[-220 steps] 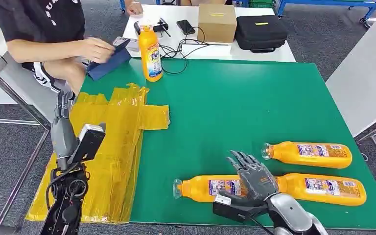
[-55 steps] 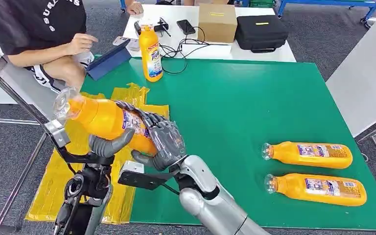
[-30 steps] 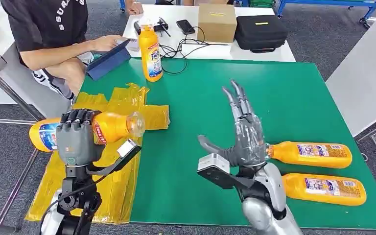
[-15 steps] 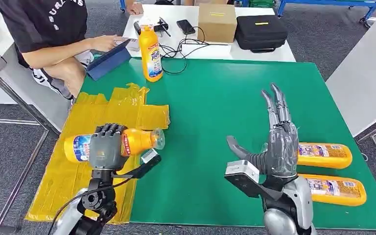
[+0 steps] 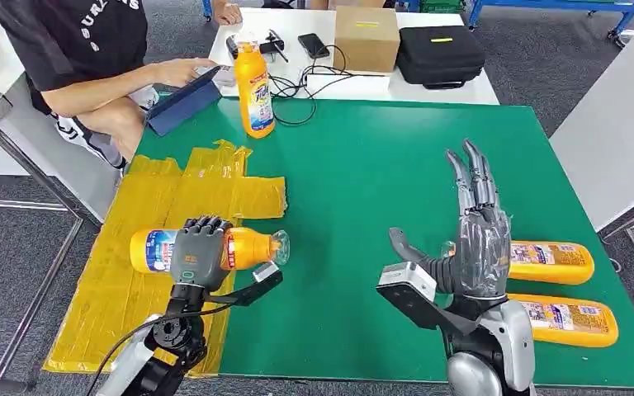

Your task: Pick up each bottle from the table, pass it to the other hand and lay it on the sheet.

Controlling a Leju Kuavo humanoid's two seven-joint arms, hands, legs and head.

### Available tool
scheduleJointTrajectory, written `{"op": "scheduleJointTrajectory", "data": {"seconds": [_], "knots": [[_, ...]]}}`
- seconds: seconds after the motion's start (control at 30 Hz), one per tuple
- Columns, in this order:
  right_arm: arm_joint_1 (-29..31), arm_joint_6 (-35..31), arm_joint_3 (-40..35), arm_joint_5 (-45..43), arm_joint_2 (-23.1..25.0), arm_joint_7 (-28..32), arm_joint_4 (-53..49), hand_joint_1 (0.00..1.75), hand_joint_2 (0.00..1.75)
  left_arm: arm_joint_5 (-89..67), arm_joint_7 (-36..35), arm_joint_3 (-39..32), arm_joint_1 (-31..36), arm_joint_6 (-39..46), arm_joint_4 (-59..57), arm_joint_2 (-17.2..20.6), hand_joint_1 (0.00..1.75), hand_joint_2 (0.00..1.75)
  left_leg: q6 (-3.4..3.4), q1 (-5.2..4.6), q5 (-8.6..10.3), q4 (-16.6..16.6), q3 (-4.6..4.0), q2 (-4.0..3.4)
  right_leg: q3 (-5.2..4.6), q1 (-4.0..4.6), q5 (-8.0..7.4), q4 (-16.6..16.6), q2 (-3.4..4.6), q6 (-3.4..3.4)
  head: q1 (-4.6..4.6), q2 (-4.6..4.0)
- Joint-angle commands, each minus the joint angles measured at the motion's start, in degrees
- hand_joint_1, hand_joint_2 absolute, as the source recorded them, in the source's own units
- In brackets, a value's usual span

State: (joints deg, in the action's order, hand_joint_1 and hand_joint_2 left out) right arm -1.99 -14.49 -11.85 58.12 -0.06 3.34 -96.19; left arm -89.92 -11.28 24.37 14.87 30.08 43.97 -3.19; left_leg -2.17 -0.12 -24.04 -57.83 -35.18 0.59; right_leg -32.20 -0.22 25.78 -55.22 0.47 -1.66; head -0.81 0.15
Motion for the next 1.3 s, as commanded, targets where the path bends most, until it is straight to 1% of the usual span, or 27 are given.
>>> {"op": "scheduleJointTrajectory", "data": {"seconds": [0.03,0.07,0.1,0.13,0.17,0.2,0.23,0.33,0.37,0.53,0.57,0.63,0.67,0.7,0.73,0.77,0.8,0.83,0.87,0.93,0.97,1.07,1.13,1.17,1.2,1.27,1.3], "knots": [[0.58,2.88,2.49,2.2,1.56,-1.09,0.66,0.0,1.75,-0.08,-0.29,-2.98,4.46,1.69,-8.24,-2.01,0.0,1.75,0.06,0.01,-0.03,0.04,0.1,0.0,0.11,0.01,0.04,0.05,-0.05,0.01,-0.02,0.0],[0.67,3.27,2.54,2.54,1.65,-1.38,0.67,0.0,1.75,-0.08,-0.07,-3.7,4.3,1.77,-8.25,-2.33,0.0,1.75,0.12,0.0,-0.1,0.1,0.36,0.03,0.37,0.01,0.13,0.1,-0.11,0.03,-0.04,0.0],[0.61,3.8,2.84,3.02,1.84,-1.85,0.46,0.0,1.75,-0.08,1.83,-5.63,3.96,1.85,-8.1,-2.94,0.0,0.0,0.09,0.01,-0.07,0.07,0.23,0.03,0.25,0.01,0.08,0.08,-0.09,0.02,-0.02,0.0],[0.51,4.25,3.11,3.35,1.93,-2.14,0.32,0.0,1.75,-0.08,3.32,-7.14,3.66,1.9,-7.82,-3.43,0.0,0.0,0.13,0.02,-0.12,0.09,0.37,0.03,0.4,0.02,0.13,0.11,-0.11,0.03,0.0,0.0],[0.41,4.33,3.17,3.39,1.9,-2.18,0.33,0.0,1.75,-0.08,3.48,-7.42,3.6,1.9,-7.76,-3.54,0.0,0.0,0.09,0.0,-0.08,0.08,0.26,0.02,0.27,0.0,0.09,0.08,-0.07,0.02,-0.02,0.0],[0.13,4.99,3.66,4.06,1.95,-2.61,0.26,0.0,1.75,0.15,5.79,-9.74,3.0,2.06,-6.96,-4.36,0.0,0.0,0.08,0.01,-0.06,0.05,0.17,-0.01,0.17,0.02,0.06,0.06,-0.04,0.02,-0.02,0.0],[0.01,5.22,3.93,4.35,2.03,-2.81,0.24,0.0,1.75,0.31,6.65,-10.53,2.77,2.15,-6.65,-4.64,0.0,0.0,0.12,0.01,-0.12,0.1,0.36,-0.01,0.38,0.02,0.12,0.12,-0.08,0.03,-0.02,0.0],[0.01,5.22,3.93,4.35,2.03,-2.81,0.24,0.0,1.75,0.31,6.65,-10.53,2.77,2.15,-6.65,-4.64,0.0,0.0,0.06,0.0,-0.04,0.05,0.14,-0.02,0.14,0.01,0.04,0.06,-0.02,0.01,-0.02,0.0],[0.01,5.22,3.93,4.35,2.03,-2.81,0.24,0.0,1.75,0.31,6.65,-10.53,2.77,2.15,-6.65,-4.64,0.0,0.0,0.11,0.0,-0.12,0.12,0.38,-0.02,0.39,0.01,0.12,0.13,-0.05,0.02,-0.02,0.0],[0.01,5.22,3.93,4.35,2.03,-2.81,0.24,0.0,1.75,0.31,6.65,-10.53,2.77,2.15,-6.65,-4.64,0.0,0.0,0.07,0.0,-0.05,0.06,0.17,0.0,0.18,0.01,0.06,0.07,-0.04,0.01,-0.04,0.0],[0.01,5.22,3.93,4.35,2.03,-2.81,0.24,0.0,1.75,0.31,6.65,-10.53,2.77,2.15,-6.65,-4.64,0.0,0.0,0.12,-0.01,-0.13,0.12,0.41,-0.03,0.42,0.0,0.13,0.12,-0.05,0.03,0.0,0.0],[0.01,5.22,3.93,4.35,2.03,-2.81,0.24,0.0,1.75,0.31,6.65,-10.53,2.77,2.15,-6.65,-4.64,0.0,0.0,0.08,0.0,-0.07,0.08,0.22,-0.02,0.23,0.0,0.07,0.08,-0.03,0.02,-0.02,0.0],[0.01,5.22,3.93,4.35,2.03,-2.81,0.24,0.0,1.75,0.31,6.65,-10.53,2.77,2.15,-6.65,-4.64,0.0,0.0,0.12,0.0,-0.12,0.12,0.39,-0.04,0.4,0.0,0.12,0.12,-0.03,0.03,-0.02,0.0],[-0.13,5.72,4.7,4.7,2.24,-3.25,0.28,0.0,1.75,2.67,10.44,-12.54,2.14,2.1,-5.64,-5.44,0.0,0.0,0.11,0.01,-0.11,0.08,0.32,-0.04,0.33,0.02,0.1,0.1,-0.03,0.02,-0.02,0.0],[-0.15,6.2,5.15,4.95,2.25,-3.44,0.43,0.0,1.75,3.88,12.5,-13.83,1.7,2.19,-4.83,-5.95,0.0,0.0,0.14,0.0,-0.16,0.13,0.47,-0.04,0.48,0.01,0.15,0.14,-0.04,0.03,-0.02,0.0],[-0.16,7.16,5.85,5.89,2.17,-3.98,0.67,0.0,1.75,6.21,15.31,-15.33,1.15,1.91,-3.67,-6.58,0.0,0.0,0.11,-0.01,-0.11,0.12,0.37,-0.03,0.37,0.0,0.11,0.12,-0.04,0.02,-0.02,0.0],[-0.1,7.9,6.28,6.74,2.0,-4.51,1.06,0.0,1.75,8.44,17.4,-16.13,0.77,1.79,-2.8,-7.01,0.0,0.0,0.09,0.01,-0.09,0.07,0.25,-0.04,0.26,0.02,0.08,0.09,-0.02,0.02,-0.02,0.0],[-0.01,8.69,6.69,7.75,1.75,-5.08,1.46,0.0,1.75,10.86,19.31,-16.9,0.35,1.4,-1.79,-7.33,0.0,0.0,0.13,0.0,-0.16,0.14,0.47,-0.03,0.48,0.01,0.15,0.15,-0.05,0.02,-0.02,0.0],[0.06,9.87,7.35,9.34,1.42,-5.59,2.17,0.0,1.75,13.43,21.09,-17.49,-0.29,0.78,-0.27,-7.57,0.0,0.0,0.1,0.01,-0.12,0.07,0.3,-0.01,0.33,0.02,0.11,0.11,-0.05,0.01,0.0,0.0],[0.32,11.31,8.49,10.96,1.33,-5.78,2.99,0.0,1.75,16.07,22.57,-17.8,-0.88,-0.04,1.34,-7.48,0.0,0.0,0.12,0.0,-0.16,0.15,0.5,-0.03,0.53,0.01,0.15,0.18,-0.06,0.02,-0.02,0.0],[0.52,12.62,8.85,12.15,0.8,-6.12,3.44,0.0,1.75,18.29,23.76,-18.4,-1.28,-0.11,2.22,-7.63,0.0,0.0,0.11,0.02,-0.16,0.09,0.42,-0.04,0.46,0.03,0.14,0.15,-0.04,0.02,-0.02,0.0],[1.27,17.25,11.44,14.48,-2.71,-6.18,6.58,0.0,1.75,26.72,27.84,-20.32,-2.96,-2.42,5.75,-8.03,0.0,0.0,0.08,0.02,-0.09,0.08,0.27,-0.03,0.31,0.03,0.07,0.14,-0.03,0.01,-0.02,0.02],[2.01,18.75,13.54,13.74,-5.03,-5.26,9.63,0.0,1.75,29.61,29.2,-20.84,-3.76,-2.95,7.24,-8.11,0.0,0.0,0.12,0.01,-0.17,0.14,0.53,-0.06,0.58,0.02,0.13,0.22,-0.04,0.0,-0.02,0.0],[2.73,18.84,14.88,12.44,-6.27,-3.88,11.81,0.0,1.75,30.73,29.72,-20.94,-4.0,-3.4,7.83,-7.99,0.0,0.0,0.09,0.02,-0.13,0.16,0.47,0.0,0.55,0.04,0.09,0.25,-0.09,-0.01,-0.02,0.0],[2.99,18.58,15.29,12.15,-6.52,-3.29,12.53,0.0,1.75,30.9,29.74,-20.87,-4.1,-3.61,8.08,-7.92,0.0,0.0,0.05,0.02,-0.06,0.07,0.22,-0.03,0.27,0.03,0.03,0.15,-0.02,-0.01,-0.04,0.0],[2.99,18.58,15.29,12.15,-6.52,-3.29,12.53,0.0,1.75,30.9,29.74,-20.87,-4.1,-3.61,8.08,-7.92,0.0,0.0,0.07,-0.01,-0.1,0.15,0.4,-0.01,0.46,0.01,0.06,0.22,-0.05,-0.02,0.0,0.0],[3.05,18.62,15.21,12.12,-6.23,-3.34,12.42,0.0,1.75,30.94,29.74,-20.85,-4.07,-3.64,8.08,-7.95,0.0,0.0,0.07,0.0,-0.1,0.09,0.29,-0.02,0.36,0.02,0.06,0.16,-0.02,-0.01,-0.02,0.0]]}}
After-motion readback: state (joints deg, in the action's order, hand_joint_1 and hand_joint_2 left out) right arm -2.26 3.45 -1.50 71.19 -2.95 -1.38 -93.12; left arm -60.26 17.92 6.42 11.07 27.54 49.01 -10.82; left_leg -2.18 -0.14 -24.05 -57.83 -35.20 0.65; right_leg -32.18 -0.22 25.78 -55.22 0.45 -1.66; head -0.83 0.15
